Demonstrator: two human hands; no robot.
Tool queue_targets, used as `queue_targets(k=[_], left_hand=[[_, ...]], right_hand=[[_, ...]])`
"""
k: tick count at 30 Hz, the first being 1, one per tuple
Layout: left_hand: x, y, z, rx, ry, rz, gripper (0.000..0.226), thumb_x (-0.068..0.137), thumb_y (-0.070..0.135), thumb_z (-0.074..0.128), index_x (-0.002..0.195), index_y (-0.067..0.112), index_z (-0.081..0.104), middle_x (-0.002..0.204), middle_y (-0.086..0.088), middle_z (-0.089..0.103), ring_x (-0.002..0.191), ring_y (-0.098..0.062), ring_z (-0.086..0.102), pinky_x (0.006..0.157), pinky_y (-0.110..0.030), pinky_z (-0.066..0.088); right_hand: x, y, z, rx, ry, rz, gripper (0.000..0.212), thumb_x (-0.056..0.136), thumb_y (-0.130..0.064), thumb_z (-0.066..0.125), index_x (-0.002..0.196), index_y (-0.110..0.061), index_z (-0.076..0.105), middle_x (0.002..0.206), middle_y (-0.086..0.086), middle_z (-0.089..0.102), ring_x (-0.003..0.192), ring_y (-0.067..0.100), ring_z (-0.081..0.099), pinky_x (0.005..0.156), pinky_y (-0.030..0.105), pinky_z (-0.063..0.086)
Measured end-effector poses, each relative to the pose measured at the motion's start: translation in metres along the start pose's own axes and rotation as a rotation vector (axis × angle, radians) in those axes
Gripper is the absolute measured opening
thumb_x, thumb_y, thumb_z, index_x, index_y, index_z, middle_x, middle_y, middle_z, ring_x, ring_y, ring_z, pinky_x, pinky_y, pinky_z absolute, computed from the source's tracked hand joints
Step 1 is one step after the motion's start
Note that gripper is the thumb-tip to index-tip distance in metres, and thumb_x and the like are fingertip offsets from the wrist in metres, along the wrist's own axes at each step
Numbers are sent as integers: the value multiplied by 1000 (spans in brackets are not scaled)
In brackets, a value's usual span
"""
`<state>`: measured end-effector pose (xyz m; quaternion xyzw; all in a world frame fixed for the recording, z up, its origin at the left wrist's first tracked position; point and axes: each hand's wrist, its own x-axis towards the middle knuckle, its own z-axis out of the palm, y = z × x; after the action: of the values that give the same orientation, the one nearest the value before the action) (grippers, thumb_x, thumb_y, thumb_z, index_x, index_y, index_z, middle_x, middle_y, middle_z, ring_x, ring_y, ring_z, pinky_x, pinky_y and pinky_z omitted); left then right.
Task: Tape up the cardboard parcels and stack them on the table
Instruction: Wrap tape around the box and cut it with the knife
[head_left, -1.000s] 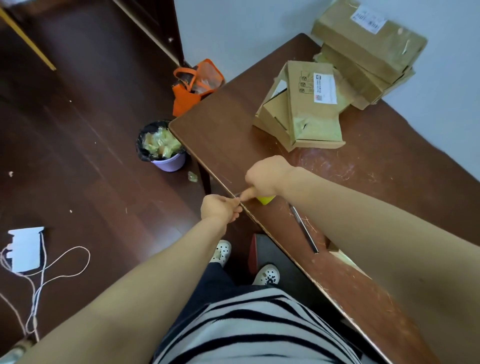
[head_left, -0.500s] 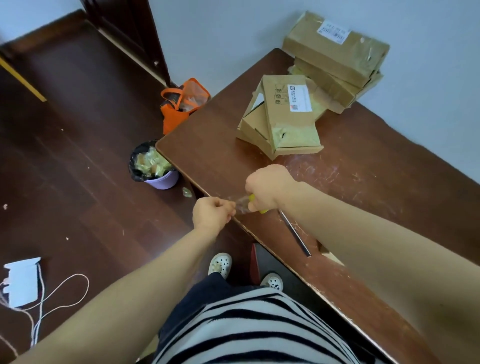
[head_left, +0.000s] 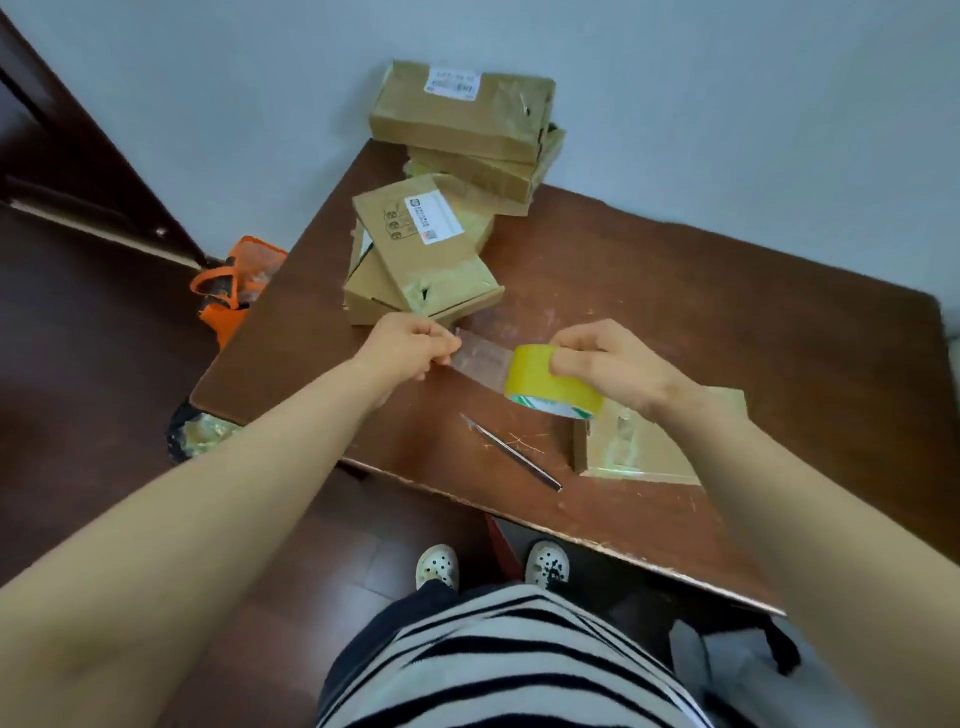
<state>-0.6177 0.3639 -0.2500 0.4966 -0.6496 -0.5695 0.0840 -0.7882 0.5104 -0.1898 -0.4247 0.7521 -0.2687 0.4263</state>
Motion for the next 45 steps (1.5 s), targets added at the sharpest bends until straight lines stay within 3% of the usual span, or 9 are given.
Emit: queue_targets(k=[5, 8, 12, 17, 21, 27, 31, 39, 45], left_hand=[[16, 50, 66, 296, -173, 241, 26, 90, 25, 63, 75, 4, 68, 66, -2, 59, 68, -13, 49, 74, -28, 41], [18, 73, 107, 465, -254, 409, 32, 92, 23, 61, 75, -3, 70, 79, -16, 66, 77, -26, 57, 71, -34, 40], [20, 90, 163, 653, -329, 539, 22, 93, 28, 60, 83, 12, 71, 89, -4, 68, 87, -22, 58, 75, -29, 39], [19, 100, 215, 724, -398, 608, 23, 92, 28, 62, 81, 10, 71, 77, 1, 63, 76, -17, 54, 77, -29, 40], [21, 110, 241, 749, -428, 618, 25, 92, 25, 62, 71, 11, 65, 64, 3, 56, 66, -16, 49, 63, -27, 30], [38, 119, 275, 868, -465, 601, 24, 96, 21, 54, 79, 8, 65, 82, -14, 60, 80, -27, 55, 74, -34, 42], [50, 118, 291, 922, -453, 568, 23, 98, 21, 52, 89, 7, 68, 101, -17, 67, 96, -34, 59, 84, -37, 44], [65, 114, 305, 959, -473, 522, 22, 98, 21, 52, 93, 7, 69, 101, -15, 67, 97, -35, 58, 85, -40, 46], [71, 107, 307, 974, -478, 460, 24, 97, 22, 52, 94, 5, 70, 101, -16, 66, 98, -36, 58, 84, -37, 45]], right_hand=[[-56, 43, -13, 204, 187, 150, 14, 87, -14, 58, 76, -14, 68, 71, 2, 56, 66, 12, 50, 65, 28, 40], [-87, 65, -17, 400, 261, 185, 14, 92, -11, 57, 91, -12, 71, 76, 3, 66, 61, 7, 61, 58, 19, 47], [-122, 92, -21, 473, 405, 164, 16, 94, -18, 58, 93, -5, 68, 79, 6, 66, 66, 12, 63, 65, 25, 48], [-145, 125, -21, 466, 534, 197, 49, 94, -33, 57, 97, 16, 54, 76, 22, 51, 72, 20, 48, 68, 32, 36], [-147, 145, -22, 496, 609, 213, 42, 95, -34, 55, 89, 8, 59, 75, 24, 52, 66, 13, 50, 62, 24, 39], [-135, 165, -36, 477, 719, 234, 37, 96, -34, 52, 68, -10, 52, 57, -6, 47, 47, 1, 40, 46, 11, 32], [-123, 173, -45, 443, 750, 249, 38, 96, -35, 51, 67, -11, 45, 58, -5, 41, 49, 5, 35, 45, 15, 29], [-105, 183, -54, 441, 736, 288, 40, 96, -37, 51, 69, -8, 45, 61, 1, 41, 57, 14, 36, 53, 28, 31], [-96, 187, -57, 416, 711, 317, 43, 95, -39, 51, 61, -16, 38, 56, -6, 37, 52, 10, 33, 49, 24, 29]])
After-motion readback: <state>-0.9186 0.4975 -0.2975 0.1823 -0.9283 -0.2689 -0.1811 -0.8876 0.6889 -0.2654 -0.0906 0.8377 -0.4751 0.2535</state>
